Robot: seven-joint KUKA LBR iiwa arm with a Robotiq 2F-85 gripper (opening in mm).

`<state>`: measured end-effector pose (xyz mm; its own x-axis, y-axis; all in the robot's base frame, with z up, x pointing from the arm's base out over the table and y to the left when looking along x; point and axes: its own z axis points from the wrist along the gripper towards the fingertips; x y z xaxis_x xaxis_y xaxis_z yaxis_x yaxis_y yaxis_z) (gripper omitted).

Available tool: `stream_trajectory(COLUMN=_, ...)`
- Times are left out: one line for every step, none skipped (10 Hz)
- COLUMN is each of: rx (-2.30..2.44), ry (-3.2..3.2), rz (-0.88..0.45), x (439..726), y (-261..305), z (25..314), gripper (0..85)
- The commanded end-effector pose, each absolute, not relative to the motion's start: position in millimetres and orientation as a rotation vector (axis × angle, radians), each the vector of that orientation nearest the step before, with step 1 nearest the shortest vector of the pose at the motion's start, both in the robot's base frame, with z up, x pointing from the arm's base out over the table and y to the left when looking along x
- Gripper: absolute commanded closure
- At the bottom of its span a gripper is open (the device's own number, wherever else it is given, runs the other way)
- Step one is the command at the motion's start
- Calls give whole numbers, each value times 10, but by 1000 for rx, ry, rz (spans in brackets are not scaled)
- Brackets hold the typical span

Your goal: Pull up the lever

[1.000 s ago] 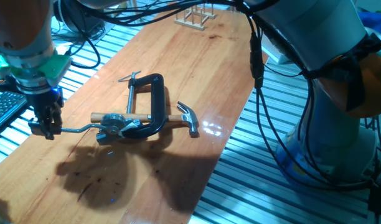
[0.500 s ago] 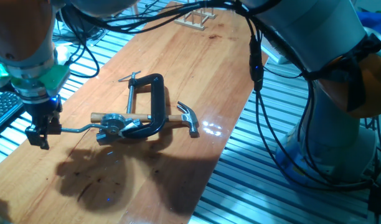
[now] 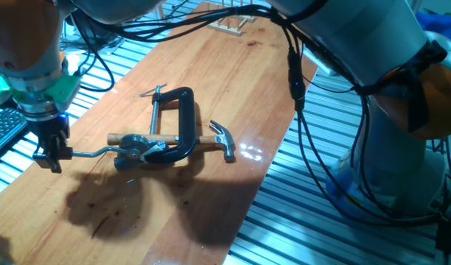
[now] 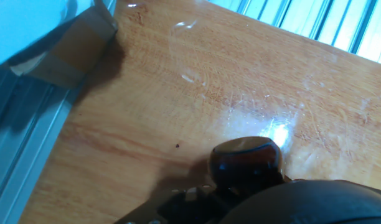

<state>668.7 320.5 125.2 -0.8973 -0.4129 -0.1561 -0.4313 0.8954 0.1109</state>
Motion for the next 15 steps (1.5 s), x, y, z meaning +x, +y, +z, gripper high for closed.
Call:
stream_trajectory(rx=-663, ry=2949, rz=251, x=6690, y=3204, z=1251, gripper=850)
stream_trajectory(rx=-662, ry=2946, rz=272, x=6683, y=3205, z=1259, gripper=850)
stream_trajectory(rx=-660, ry=2942, rz=278, x=6674, y=3203, z=1274, gripper=850)
stream_trajectory(rx=-659, ry=2938, rz=283, x=6665, y=3194, z=1303, gripper=850)
stream_trajectory(rx=-657, ry=2934, rz=288, x=6653, y=3170, z=1346, gripper=850)
stream_trajectory(rx=-656, ry=2930, rz=304, x=6637, y=3146, z=1385, gripper=850)
stream_trajectory(rx=-654, ry=2926, rz=312, x=6621, y=3120, z=1416, gripper=850)
stream_trajectory(rx=-652, ry=2921, rz=322, x=6607, y=3089, z=1450, gripper=850)
stream_trajectory(rx=-649, ry=2914, rz=326, x=6587, y=3057, z=1481, gripper=850)
stream_trajectory(rx=-647, ry=2909, rz=323, x=6562, y=3049, z=1501, gripper=850)
stream_trajectory(rx=-647, ry=2909, rz=336, x=6542, y=3038, z=1515, gripper=850)
stream_trajectory(rx=-645, ry=2905, rz=339, x=6529, y=3035, z=1529, gripper=850)
stream_trajectory(rx=-643, ry=2900, rz=348, x=6522, y=3029, z=1540, gripper=850)
stream_trajectory(rx=-642, ry=2898, rz=355, x=6512, y=3012, z=1555, gripper=850)
stream_trajectory(rx=-641, ry=2895, rz=361, x=6487, y=3000, z=1582, gripper=850)
